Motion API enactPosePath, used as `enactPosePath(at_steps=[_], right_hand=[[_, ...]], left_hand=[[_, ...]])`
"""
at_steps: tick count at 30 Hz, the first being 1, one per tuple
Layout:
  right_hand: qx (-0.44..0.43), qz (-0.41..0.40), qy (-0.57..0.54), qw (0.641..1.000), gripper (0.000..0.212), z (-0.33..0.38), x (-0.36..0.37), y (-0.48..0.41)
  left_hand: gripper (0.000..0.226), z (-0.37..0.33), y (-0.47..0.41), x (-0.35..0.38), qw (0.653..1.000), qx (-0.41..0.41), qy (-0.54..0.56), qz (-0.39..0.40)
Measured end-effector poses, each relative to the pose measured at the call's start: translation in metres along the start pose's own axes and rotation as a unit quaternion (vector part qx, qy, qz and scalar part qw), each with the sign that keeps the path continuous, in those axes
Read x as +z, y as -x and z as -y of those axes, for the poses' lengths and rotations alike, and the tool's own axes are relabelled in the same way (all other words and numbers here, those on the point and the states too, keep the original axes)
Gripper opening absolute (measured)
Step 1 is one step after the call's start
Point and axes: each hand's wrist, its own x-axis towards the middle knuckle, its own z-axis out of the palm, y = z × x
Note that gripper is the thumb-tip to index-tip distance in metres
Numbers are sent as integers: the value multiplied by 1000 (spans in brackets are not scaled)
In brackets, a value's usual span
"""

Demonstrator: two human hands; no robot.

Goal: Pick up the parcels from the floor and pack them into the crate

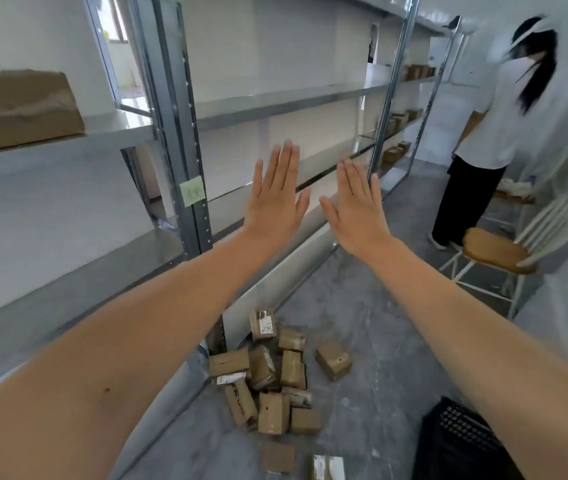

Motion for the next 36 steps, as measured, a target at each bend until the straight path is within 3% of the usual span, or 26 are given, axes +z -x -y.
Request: enactPosePath(at_steps=[5, 11, 19, 24, 30, 33, 36], right_hand=[[25, 65, 13, 997, 68, -20, 78, -20], [56, 154, -10, 986, 68, -28, 197, -66], [83, 294, -65, 950, 67, -12, 354, -90], [45, 334, -92, 937, 63, 1, 443, -76], [8, 392, -135, 910, 68, 8, 582, -1], [-16, 431, -137, 892, 82, 2, 647, 44], [-66, 445, -122, 885, 78, -5, 713, 80]], left_hand=[[65, 34, -17, 81, 998, 21, 31, 55], [64, 96, -41, 189, 989, -23, 74, 129], [65, 195, -20, 313, 964, -38, 8, 261], [64, 220, 34, 375, 940, -134, 53, 310], [69, 233, 176, 465, 883, -241, 66, 398], [62, 238, 245, 516, 854, -320, 80, 402], [51, 242, 304, 571, 807, -432, 111, 387]])
